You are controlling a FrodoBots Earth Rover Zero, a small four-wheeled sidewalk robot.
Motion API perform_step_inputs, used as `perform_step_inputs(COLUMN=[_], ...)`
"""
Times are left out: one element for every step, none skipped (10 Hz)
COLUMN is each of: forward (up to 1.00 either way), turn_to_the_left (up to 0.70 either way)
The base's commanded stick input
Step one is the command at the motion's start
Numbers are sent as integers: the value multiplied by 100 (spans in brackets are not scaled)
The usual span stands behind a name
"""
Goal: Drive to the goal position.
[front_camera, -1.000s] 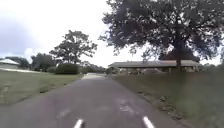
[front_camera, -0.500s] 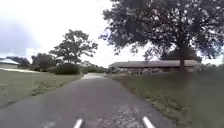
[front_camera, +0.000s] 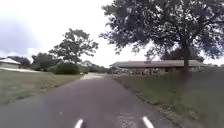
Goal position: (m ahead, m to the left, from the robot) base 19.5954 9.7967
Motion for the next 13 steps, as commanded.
perform_step_inputs(forward=[70,70,70,70,70,70,70,70,70,70,70,70,70], turn_to_the_left=[7,19,32,35,35,0,0,0,0,0,0,0,0])
